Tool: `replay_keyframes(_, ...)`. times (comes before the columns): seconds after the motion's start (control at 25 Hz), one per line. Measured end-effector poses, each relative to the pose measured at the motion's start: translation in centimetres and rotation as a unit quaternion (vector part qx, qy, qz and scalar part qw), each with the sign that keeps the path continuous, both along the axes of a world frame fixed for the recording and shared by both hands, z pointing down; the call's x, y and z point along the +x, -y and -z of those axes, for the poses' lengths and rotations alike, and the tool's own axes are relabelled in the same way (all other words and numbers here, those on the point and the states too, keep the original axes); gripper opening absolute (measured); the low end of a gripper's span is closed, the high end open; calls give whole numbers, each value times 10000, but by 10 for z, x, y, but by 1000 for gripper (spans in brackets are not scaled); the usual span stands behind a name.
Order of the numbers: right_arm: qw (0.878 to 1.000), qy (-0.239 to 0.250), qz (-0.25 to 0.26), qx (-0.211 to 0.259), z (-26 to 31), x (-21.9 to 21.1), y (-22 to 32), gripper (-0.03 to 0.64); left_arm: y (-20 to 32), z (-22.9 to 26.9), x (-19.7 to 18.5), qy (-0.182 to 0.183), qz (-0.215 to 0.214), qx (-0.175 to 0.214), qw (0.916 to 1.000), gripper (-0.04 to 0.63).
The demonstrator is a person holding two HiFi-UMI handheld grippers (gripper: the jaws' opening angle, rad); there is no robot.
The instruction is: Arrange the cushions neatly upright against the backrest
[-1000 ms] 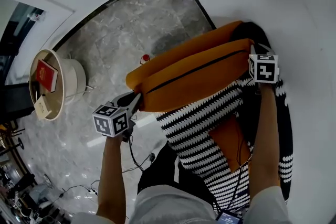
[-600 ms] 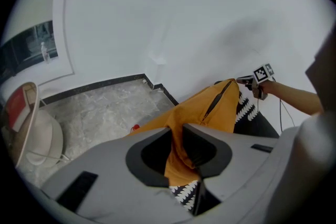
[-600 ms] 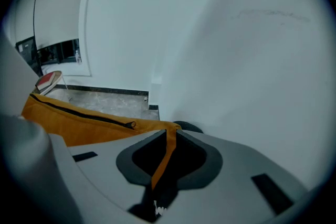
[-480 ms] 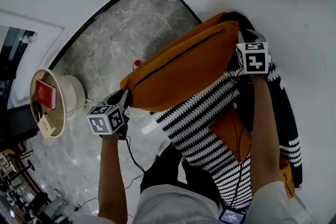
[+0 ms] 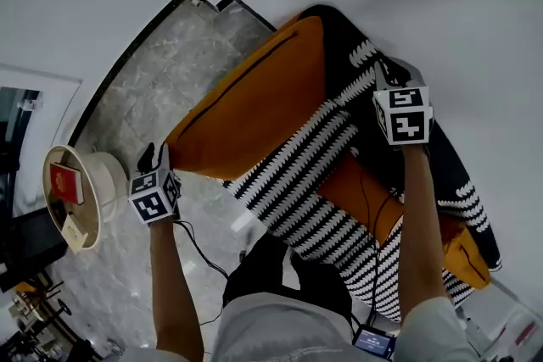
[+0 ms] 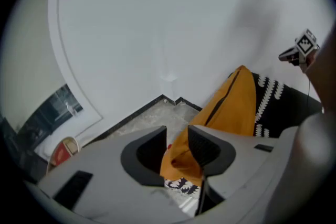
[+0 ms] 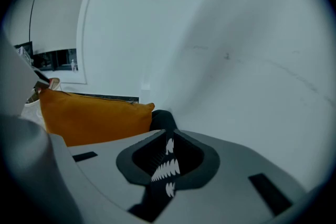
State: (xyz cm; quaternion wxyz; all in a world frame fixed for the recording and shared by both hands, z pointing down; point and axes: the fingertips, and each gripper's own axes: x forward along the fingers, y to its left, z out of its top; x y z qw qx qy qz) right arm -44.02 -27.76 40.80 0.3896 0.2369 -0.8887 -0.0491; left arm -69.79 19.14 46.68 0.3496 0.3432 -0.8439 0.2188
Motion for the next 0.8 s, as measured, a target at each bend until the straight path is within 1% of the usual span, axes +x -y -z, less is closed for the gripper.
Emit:
replay_keyframes(0.04,10000,12,19,19,7,13,-5,41,6,9,5,188,-155,-3,9997,153)
replay_keyframes(0.12,10000,20,22,84,24,45,-17,40,22,24,22,371,-406,145,9984,153)
replay_keyframes(0.2,9998,25,-84,184,42,84,-30,40,43,38,47,382,-712,376,9960,105)
replay_keyframes(0.24,9996,32,-162,238,50,103,-35,40,56,45,60,367,-903,517,9939,92)
replay_keyframes(0.36,9982,179,-467,334,81,155,-52,40,98,71,99,310,-1520,990,9829,49)
replay_keyframes(0.4,9974,280,-592,312,91,172,-60,40,109,80,114,251,-1728,1148,9779,33)
replay_keyframes(0.44,9963,380,-726,261,99,189,-69,22,119,89,130,175,-1945,1302,9721,25)
replay_keyframes(0.52,9940,488,-971,134,111,224,-91,11,137,106,162,42,-2406,1553,9581,25)
replay_keyframes(0.6,9923,503,-1129,69,124,260,-110,11,154,127,194,9,-2841,1742,9428,26)
replay_keyframes(0.68,9907,524,-1254,85,140,295,-126,11,169,150,229,-66,-3220,1988,9256,26)
replay_keyframes(0.72,9893,556,-1343,115,150,312,-134,5,176,163,248,-160,-3427,2167,9140,25)
replay_keyframes(0.76,9875,600,-1447,147,160,328,-142,5,181,178,268,-287,-3666,2377,8990,25)
replay_keyframes(0.8,9856,647,-1551,176,170,344,-151,3,185,194,289,-431,-3918,2581,8821,25)
